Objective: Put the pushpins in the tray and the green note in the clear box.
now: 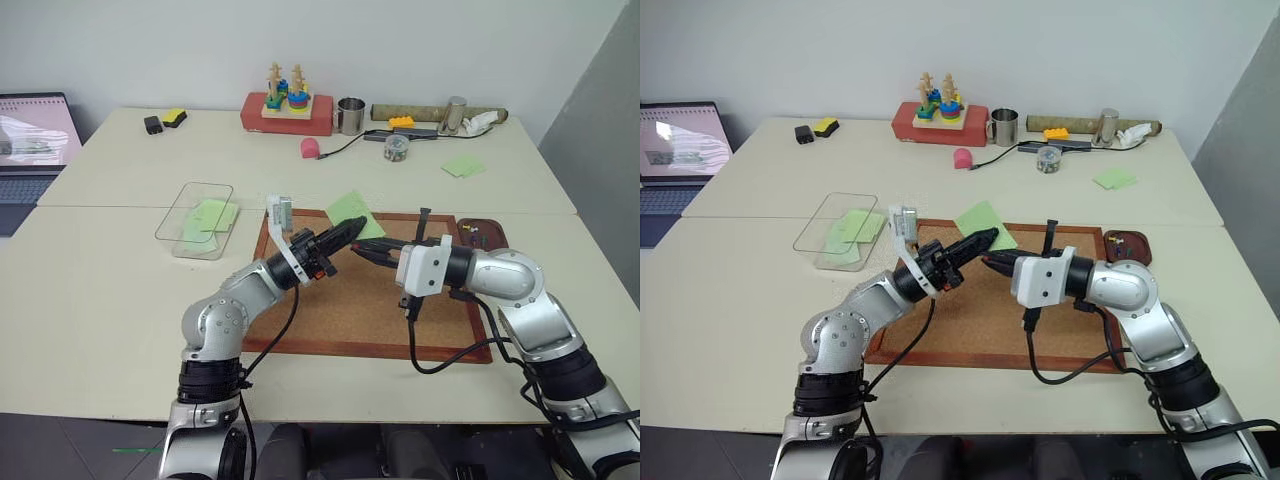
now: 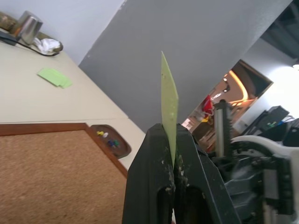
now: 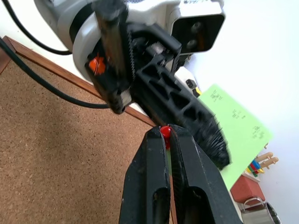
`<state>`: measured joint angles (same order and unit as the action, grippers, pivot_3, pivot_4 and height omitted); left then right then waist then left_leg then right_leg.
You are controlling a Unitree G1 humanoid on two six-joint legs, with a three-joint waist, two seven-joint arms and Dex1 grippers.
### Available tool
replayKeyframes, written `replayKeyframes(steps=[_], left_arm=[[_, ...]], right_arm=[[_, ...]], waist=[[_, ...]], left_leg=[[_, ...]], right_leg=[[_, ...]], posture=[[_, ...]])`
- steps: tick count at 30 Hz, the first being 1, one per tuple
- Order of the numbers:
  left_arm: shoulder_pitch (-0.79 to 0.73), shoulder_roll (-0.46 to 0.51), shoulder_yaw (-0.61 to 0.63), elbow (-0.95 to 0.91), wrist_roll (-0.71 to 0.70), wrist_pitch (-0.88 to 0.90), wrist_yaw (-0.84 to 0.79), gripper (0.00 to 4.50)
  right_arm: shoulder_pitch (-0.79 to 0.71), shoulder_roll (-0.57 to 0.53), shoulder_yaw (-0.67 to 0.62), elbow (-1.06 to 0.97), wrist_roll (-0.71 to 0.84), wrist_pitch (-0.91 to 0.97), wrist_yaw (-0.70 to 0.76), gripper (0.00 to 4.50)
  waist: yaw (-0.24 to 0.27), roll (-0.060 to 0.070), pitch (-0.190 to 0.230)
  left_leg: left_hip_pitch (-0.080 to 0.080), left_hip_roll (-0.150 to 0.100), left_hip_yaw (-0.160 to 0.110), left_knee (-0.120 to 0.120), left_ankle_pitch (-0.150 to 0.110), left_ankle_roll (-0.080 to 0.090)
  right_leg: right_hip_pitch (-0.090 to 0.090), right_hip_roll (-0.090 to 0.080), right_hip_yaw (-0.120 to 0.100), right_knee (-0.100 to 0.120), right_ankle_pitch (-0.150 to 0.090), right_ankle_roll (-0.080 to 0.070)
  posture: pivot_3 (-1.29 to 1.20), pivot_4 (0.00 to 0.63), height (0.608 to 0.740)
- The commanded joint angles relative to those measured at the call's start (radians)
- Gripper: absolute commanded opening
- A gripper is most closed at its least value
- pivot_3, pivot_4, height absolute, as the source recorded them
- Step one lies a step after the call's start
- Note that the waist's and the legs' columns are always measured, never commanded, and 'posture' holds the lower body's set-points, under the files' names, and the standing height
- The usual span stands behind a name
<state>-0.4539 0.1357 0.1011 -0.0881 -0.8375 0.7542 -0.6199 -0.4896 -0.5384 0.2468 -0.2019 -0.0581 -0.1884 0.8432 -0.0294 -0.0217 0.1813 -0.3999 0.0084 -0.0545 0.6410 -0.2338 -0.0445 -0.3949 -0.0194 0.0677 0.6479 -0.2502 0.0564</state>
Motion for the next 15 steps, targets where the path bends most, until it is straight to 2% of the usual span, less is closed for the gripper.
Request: replayKeyframes(steps=[1, 10, 15], left_arm=[[0.003, -0.009, -0.016, 0.04, 0.065, -0.067, 0.017, 0.04], [-0.006, -0.024, -0.029, 0.083, 0.133, -0.137, 0.023, 0.04], [0.01, 0.005, -0.05, 0.004, 0.135, -0.123, -0.004, 0.04]], right_arm=[[-0.018, 0.007, -0.032, -0.058, 0.024, -0.012, -0.023, 0.0], [0.021, -0.011, -0.119, -0.108, 0.083, 0.103, -0.058, 0.0], [0.077, -0.09, -0.232, -0.016, 0.027, 0.268, -0.13, 0.0]], waist=[[0.0, 0.0, 0.0], [0.0, 0.0, 0.0], [0.003, 0.0, 0.0]], left_leg=[[0.0, 0.0, 0.0, 0.0, 0.0, 0.0], [0.0, 0.0, 0.0, 0.0, 0.0, 0.0], [0.0, 0.0, 0.0, 0.0, 0.0, 0.0]], right_leg=[[0.0, 0.0, 0.0, 0.0, 0.0, 0.0], [0.0, 0.0, 0.0, 0.0, 0.0, 0.0], [0.0, 0.0, 0.0, 0.0, 0.0, 0.0]], posture=[[0.0, 0.15, 0.74], [0.0, 0.15, 0.74], [0.0, 0.15, 0.74]])
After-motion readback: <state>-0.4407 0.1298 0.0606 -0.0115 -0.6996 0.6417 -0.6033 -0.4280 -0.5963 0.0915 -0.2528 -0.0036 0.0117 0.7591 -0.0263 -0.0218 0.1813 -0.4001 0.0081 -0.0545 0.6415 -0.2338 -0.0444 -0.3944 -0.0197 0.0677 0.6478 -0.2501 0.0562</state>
